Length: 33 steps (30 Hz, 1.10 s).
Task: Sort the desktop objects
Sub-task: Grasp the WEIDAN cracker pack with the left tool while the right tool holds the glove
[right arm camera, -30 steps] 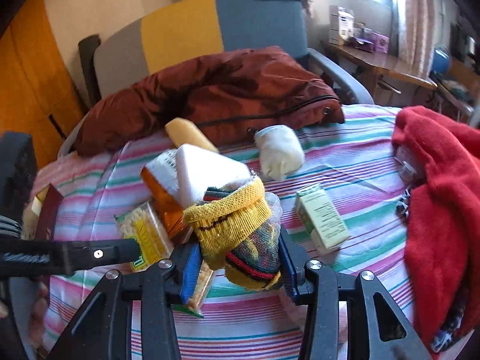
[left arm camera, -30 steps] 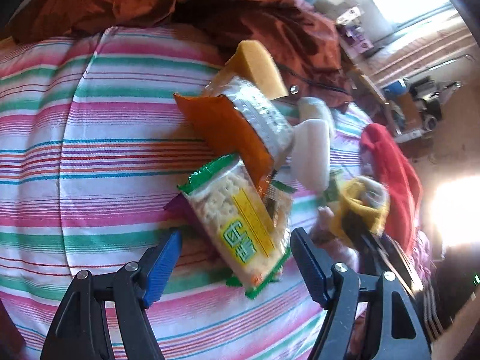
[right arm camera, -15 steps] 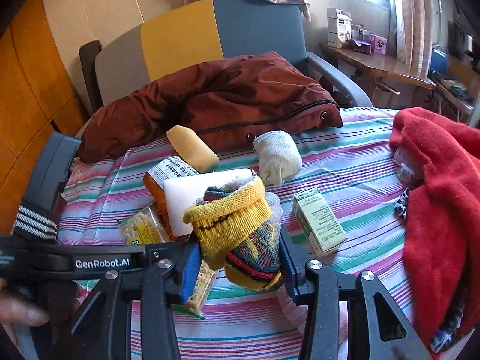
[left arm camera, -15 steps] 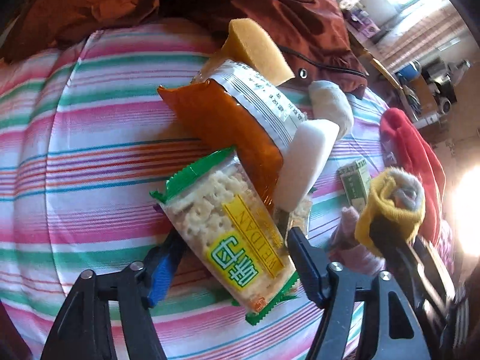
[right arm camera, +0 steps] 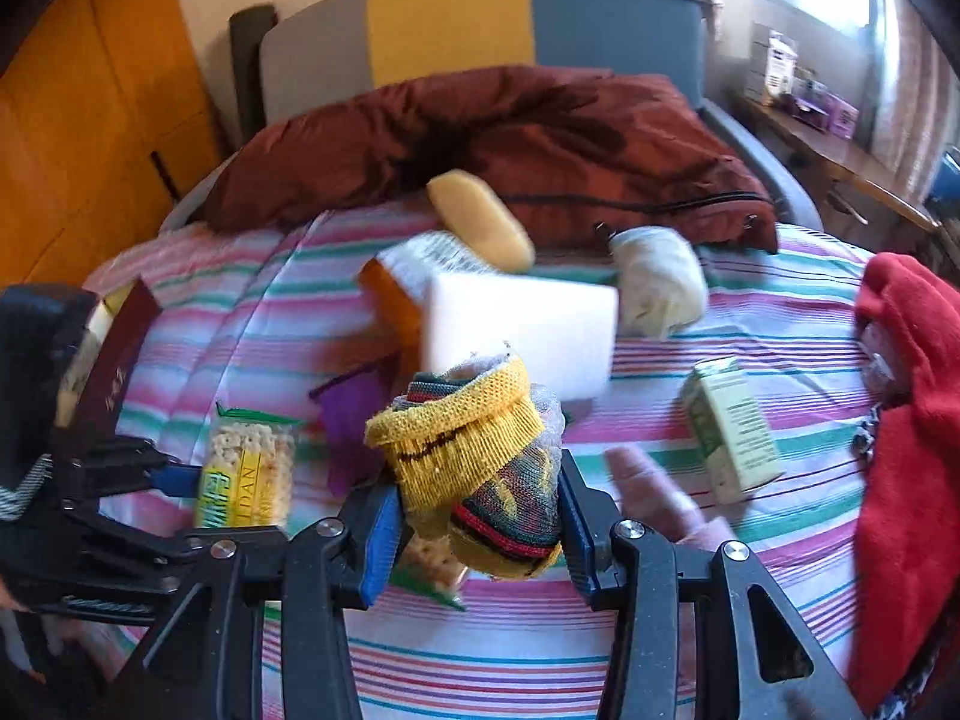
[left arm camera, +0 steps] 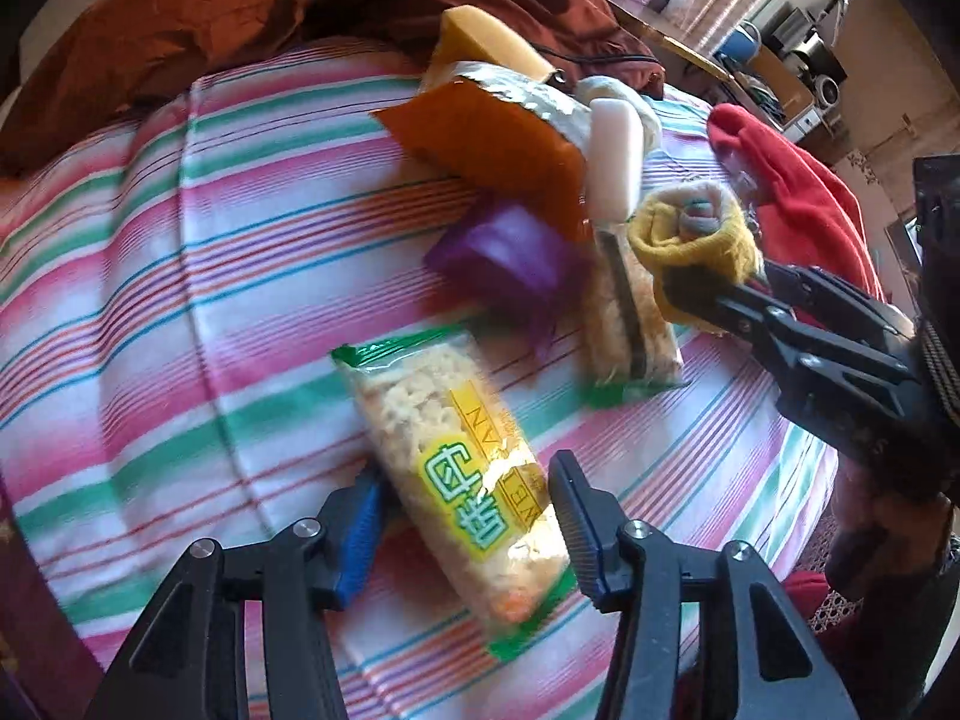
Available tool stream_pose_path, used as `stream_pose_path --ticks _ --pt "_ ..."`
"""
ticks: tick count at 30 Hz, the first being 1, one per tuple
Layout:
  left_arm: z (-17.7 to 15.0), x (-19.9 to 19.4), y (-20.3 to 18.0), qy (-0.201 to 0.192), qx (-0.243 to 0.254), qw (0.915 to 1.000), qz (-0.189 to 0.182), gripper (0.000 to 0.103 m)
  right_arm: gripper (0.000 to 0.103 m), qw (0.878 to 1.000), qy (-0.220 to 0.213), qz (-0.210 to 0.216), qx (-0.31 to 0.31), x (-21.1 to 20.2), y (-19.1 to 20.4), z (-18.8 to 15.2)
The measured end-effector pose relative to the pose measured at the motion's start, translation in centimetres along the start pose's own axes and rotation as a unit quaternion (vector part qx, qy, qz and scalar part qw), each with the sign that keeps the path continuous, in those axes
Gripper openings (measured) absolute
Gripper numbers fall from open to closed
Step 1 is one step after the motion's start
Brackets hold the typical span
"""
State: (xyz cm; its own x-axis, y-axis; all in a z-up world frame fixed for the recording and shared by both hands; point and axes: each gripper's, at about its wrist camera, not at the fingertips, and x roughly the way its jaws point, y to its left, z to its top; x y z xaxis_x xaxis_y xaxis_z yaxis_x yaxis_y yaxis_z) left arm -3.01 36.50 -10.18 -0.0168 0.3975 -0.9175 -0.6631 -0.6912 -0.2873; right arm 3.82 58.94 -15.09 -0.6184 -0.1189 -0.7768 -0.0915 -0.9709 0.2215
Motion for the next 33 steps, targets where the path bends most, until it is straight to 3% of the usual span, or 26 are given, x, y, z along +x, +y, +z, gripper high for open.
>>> stream_pose_path --ticks 11,15,17,19,21,30,32,33 --pt "-0.5 0.0 -1.2 0.001 -0.018 0.9987 0.048 0.06 0.048 1.0 0.011 -0.013 0.008 0.4 -0.5 -0.1" --pt "-0.4 0.6 -1.7 -0.01 0.002 0.996 0.088 0.061 0.049 1.0 0.008 -0.015 0.005 0.2 -0.4 0.1" --pt "-0.7 1.1 -2.2 -0.019 0.039 0.993 0.11 0.067 0.05 1.0 0.007 -0.015 0.003 0.1 -0.4 0.1" --pt "-1.1 1.7 -3.1 -0.026 0.07 0.9893 0.125 0.08 0.05 1.0 0.006 -0.015 0.003 0.1 -0.3 0.1" --pt "-1.6 1.7 -3.0 -0.032 0.072 0.9888 0.127 0.087 0.05 1.0 0.007 -0.016 0.001 0.1 -0.3 0.1" --pt "-1.9 1.1 -1.9 -0.033 0.066 0.9898 0.122 0.085 0.05 1.0 0.012 -0.021 -0.003 0.2 -0.1 -0.1" --pt "-2.0 0.8 -1.7 -0.037 0.064 0.9892 0.126 0.079 0.05 1.0 0.013 -0.022 -0.005 0.2 0.0 -0.2" --pt "-2.1 0.5 -1.4 -0.043 0.056 0.9891 0.129 0.071 0.05 1.0 0.013 -0.022 -0.005 0.2 0.0 -0.2"
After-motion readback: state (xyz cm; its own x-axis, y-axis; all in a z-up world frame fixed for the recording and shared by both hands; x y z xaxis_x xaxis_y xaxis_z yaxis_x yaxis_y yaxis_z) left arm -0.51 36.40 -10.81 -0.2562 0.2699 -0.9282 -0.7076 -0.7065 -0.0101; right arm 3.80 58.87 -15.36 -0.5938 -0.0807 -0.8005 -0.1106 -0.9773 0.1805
